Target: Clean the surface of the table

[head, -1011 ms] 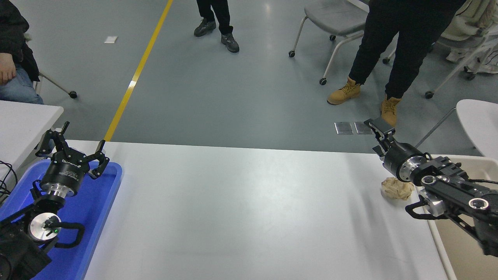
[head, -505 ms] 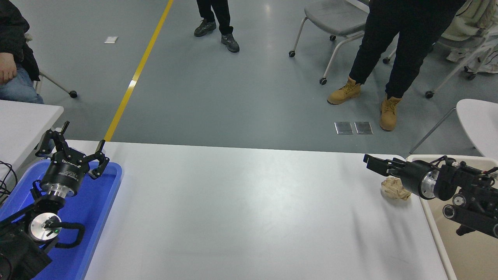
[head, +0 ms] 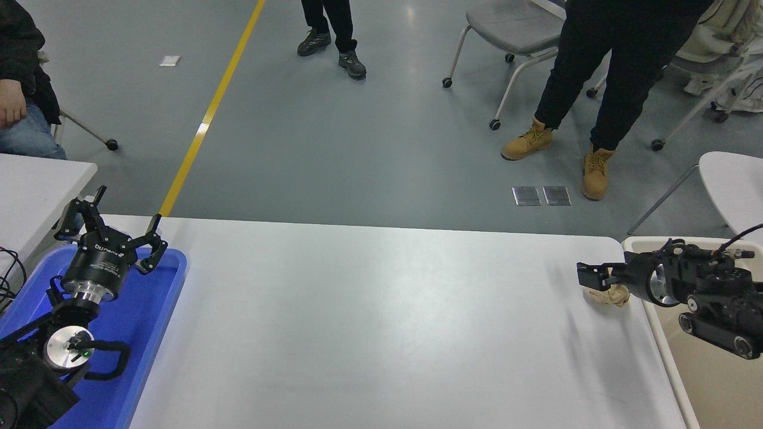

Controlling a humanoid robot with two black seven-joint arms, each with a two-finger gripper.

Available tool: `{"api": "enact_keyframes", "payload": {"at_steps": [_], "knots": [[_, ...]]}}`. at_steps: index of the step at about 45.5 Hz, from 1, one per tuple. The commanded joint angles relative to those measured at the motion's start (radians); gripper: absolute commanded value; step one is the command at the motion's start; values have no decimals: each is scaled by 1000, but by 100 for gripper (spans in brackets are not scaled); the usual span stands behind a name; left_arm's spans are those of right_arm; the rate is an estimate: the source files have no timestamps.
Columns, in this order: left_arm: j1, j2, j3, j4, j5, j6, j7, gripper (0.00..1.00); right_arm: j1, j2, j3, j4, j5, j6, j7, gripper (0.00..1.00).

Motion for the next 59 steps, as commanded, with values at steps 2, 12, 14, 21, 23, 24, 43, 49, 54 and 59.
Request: {"api": "enact_keyframes", "payload": {"at_steps": [2,12,14,21,23,24,43,49,54,59], "knots": [[0,0,0,0,0,0,0,100,-14,29,-26,-66,-7,39,1,100],[0,0,0,0,0,0,0,100,-25,31,-67,-97,-4,39,1,100],[0,0,0,0,0,0,0,100,-31,32,-67,-99,-4,39,1,100],[0,0,0,0,0,0,0,100,-51,64,-67,-125,4,39,-3,100],[0,0,0,0,0,0,0,100,-54,72,-67,-128,6,39,-5,100],[0,0,0,0,0,0,0,100,-56,73,-67,-131,6,39,-5,100],[0,0,0,1,0,0,0,100,-85,146,-58,-214,10,47,-26,100],[0,0,0,0,0,0,0,100,-86,161,-52,-215,15,59,-49,100],[0,0,0,0,0,0,0,100,-86,172,-52,-215,39,76,-64,99],[0,0,0,0,0,0,0,100,-86,175,-52,-217,45,93,-80,96]]}}
